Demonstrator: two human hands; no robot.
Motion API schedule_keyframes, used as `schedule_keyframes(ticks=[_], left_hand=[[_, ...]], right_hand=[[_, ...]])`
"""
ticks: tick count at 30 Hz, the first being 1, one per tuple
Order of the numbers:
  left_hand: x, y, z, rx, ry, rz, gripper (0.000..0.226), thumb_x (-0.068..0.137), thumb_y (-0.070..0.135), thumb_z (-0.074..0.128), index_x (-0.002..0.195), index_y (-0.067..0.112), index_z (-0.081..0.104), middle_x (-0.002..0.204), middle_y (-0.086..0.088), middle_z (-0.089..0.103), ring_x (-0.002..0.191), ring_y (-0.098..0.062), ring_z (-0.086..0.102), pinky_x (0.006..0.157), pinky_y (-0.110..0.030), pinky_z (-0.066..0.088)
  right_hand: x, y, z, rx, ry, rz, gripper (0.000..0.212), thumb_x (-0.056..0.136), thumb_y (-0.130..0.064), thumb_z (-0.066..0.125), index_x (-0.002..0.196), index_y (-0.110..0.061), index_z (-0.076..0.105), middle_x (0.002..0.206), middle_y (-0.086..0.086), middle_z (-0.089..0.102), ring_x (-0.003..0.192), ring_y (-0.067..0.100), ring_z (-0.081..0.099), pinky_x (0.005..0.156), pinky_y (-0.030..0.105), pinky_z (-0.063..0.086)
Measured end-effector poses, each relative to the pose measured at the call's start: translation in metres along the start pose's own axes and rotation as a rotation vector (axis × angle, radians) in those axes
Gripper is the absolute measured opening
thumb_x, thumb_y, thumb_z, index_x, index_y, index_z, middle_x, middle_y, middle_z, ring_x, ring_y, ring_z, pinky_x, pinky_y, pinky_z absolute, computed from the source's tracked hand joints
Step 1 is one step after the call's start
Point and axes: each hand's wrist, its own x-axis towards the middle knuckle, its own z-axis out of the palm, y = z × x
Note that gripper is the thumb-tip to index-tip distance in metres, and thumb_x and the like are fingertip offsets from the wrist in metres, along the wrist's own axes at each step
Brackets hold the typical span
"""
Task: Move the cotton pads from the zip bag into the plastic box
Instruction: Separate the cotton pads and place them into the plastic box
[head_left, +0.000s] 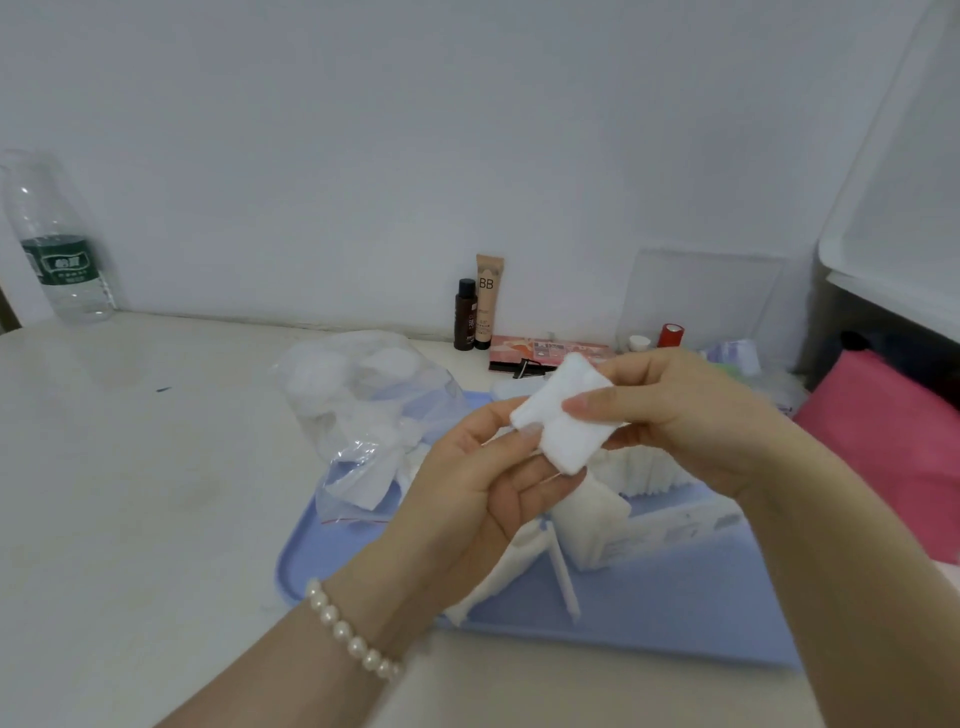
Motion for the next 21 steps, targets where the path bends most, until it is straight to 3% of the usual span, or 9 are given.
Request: schedule_keyframes(ticks=[3, 5, 7, 8, 11, 14, 17, 19, 21], left_hand=[[0.002, -0.006, -0.004, 0.230, 0.012, 0.121, 0.023, 0.073, 0.015, 0.064, 0.096, 0.009, 0.063, 0.092, -0.008, 0.073, 0.088, -0.021, 0.070, 0.077, -0.029, 0.057], [0.004, -0.016, -0.013, 0.698, 0.021, 0.423, 0.018, 0.079, 0.024, 0.069, 0.095, 0.019, 0.066, 0.100, 0.004, 0.072, 0.098, -0.010, 0.065, 0.085, -0.022, 0.050], [0.005, -0.027, -0.022, 1.187, -0.111, 0.757, 0.024, 0.085, 0.033, 0.059, 0.106, 0.023, 0.065, 0.116, 0.008, 0.066, 0.113, -0.006, 0.056, 0.097, -0.023, 0.042], [0.005, -0.032, -0.026, 1.340, -0.213, 0.813, 0.030, 0.087, 0.033, 0.056, 0.115, 0.024, 0.061, 0.126, 0.006, 0.061, 0.123, -0.008, 0.050, 0.103, -0.025, 0.037], [0.005, -0.041, -0.030, 1.565, -0.367, 0.702, 0.043, 0.090, 0.043, 0.048, 0.131, 0.031, 0.051, 0.148, 0.007, 0.038, 0.142, -0.009, 0.022, 0.114, -0.027, 0.011], [0.005, -0.044, -0.032, 1.664, -0.420, 0.611, 0.051, 0.089, 0.052, 0.040, 0.136, 0.034, 0.045, 0.153, 0.009, 0.024, 0.142, -0.003, 0.004, 0.110, -0.026, -0.007], [0.005, -0.043, -0.030, 1.673, -0.461, 0.531, 0.057, 0.087, 0.054, 0.036, 0.139, 0.032, 0.042, 0.154, 0.007, 0.020, 0.139, -0.002, -0.001, 0.108, -0.023, -0.012], [0.005, -0.043, -0.029, 1.672, -0.474, 0.496, 0.059, 0.086, 0.055, 0.034, 0.140, 0.031, 0.041, 0.154, 0.007, 0.018, 0.140, -0.003, -0.002, 0.110, -0.025, -0.010], [0.004, -0.042, -0.027, 1.670, -0.483, 0.475, 0.059, 0.086, 0.054, 0.035, 0.140, 0.030, 0.041, 0.152, 0.010, 0.013, 0.140, -0.004, -0.002, 0.112, -0.030, -0.006]], right_hand=[[-0.007, -0.007, -0.020, -0.011, 0.195, 0.012, 0.022, 0.076, -0.003, 0.069, 0.092, 0.011, 0.063, 0.087, 0.020, 0.070, 0.072, 0.024, 0.069, 0.063, 0.030, 0.058], [-0.012, -0.007, -0.034, -0.220, 0.294, 0.055, 0.019, 0.078, -0.001, 0.069, 0.087, 0.011, 0.057, 0.083, 0.023, 0.066, 0.064, 0.027, 0.067, 0.054, 0.028, 0.057], [-0.012, -0.001, -0.041, -0.447, 0.276, 0.165, 0.019, 0.082, -0.005, 0.066, 0.088, 0.008, 0.056, 0.081, 0.020, 0.067, 0.065, 0.028, 0.068, 0.058, 0.033, 0.058], [-0.011, 0.003, -0.041, -0.548, 0.234, 0.220, 0.017, 0.083, -0.009, 0.065, 0.089, 0.004, 0.058, 0.081, 0.018, 0.068, 0.067, 0.027, 0.069, 0.063, 0.037, 0.058], [-0.004, 0.012, -0.031, -0.812, 0.145, 0.263, 0.018, 0.082, -0.021, 0.066, 0.080, -0.006, 0.057, 0.082, 0.013, 0.070, 0.072, 0.025, 0.068, 0.075, 0.039, 0.056], [0.000, 0.015, -0.018, -0.997, 0.093, 0.240, 0.024, 0.083, -0.029, 0.066, 0.077, -0.010, 0.053, 0.081, 0.006, 0.062, 0.071, 0.021, 0.061, 0.061, 0.028, 0.048], [0.003, 0.018, -0.008, -1.052, 0.054, 0.258, 0.024, 0.083, -0.032, 0.067, 0.085, -0.012, 0.055, 0.074, 0.001, 0.053, 0.067, 0.017, 0.051, 0.054, 0.025, 0.039], [0.006, 0.021, -0.003, -1.068, 0.067, 0.257, 0.023, 0.084, -0.029, 0.066, 0.094, -0.011, 0.057, 0.078, 0.002, 0.053, 0.073, 0.019, 0.051, 0.056, 0.025, 0.040], [0.010, 0.027, -0.001, -1.102, 0.111, 0.251, 0.017, 0.087, -0.020, 0.063, 0.099, -0.009, 0.057, 0.084, 0.004, 0.056, 0.075, 0.019, 0.050, 0.050, 0.022, 0.035]])
